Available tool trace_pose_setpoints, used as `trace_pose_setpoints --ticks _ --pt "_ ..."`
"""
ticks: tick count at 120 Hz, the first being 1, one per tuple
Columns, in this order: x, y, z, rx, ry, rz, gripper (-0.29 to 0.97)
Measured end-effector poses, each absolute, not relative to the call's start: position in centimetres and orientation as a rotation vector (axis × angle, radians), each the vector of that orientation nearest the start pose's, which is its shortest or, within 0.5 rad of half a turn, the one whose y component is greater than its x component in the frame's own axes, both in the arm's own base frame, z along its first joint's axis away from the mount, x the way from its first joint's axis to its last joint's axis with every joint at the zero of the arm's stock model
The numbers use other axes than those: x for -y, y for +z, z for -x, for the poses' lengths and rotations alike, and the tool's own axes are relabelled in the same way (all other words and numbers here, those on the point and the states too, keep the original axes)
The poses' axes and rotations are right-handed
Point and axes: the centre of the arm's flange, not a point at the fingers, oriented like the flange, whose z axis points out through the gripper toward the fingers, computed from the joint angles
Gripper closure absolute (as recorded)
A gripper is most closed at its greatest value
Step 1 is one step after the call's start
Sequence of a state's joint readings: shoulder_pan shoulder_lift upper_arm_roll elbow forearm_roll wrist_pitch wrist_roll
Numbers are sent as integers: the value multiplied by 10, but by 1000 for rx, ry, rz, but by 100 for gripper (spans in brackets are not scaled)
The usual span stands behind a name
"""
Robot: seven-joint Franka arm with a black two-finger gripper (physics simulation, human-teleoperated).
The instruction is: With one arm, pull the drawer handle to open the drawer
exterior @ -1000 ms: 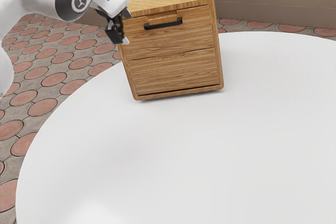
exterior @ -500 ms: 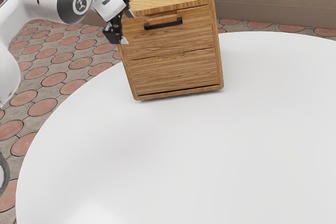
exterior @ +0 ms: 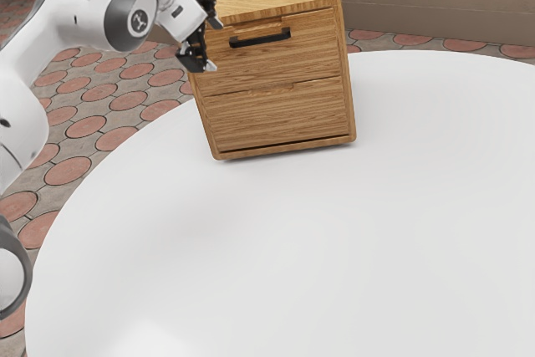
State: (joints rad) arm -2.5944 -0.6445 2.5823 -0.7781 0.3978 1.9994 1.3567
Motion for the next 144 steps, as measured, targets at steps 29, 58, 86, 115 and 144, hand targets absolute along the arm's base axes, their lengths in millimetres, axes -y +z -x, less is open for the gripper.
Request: trace_pose_setpoints --ticks 29,58,86,115,144 --pt "-196 664 -719 -1457 -616 2164 1" --pt "-161 666 -727 -1485 -658 2158 1" --pt "-155 664 -732 -1444 -691 2175 1" --pt "-168 654 -739 -1348 -751 2210 0" --pt "-167 650 -743 -1299 -781 2241 0"
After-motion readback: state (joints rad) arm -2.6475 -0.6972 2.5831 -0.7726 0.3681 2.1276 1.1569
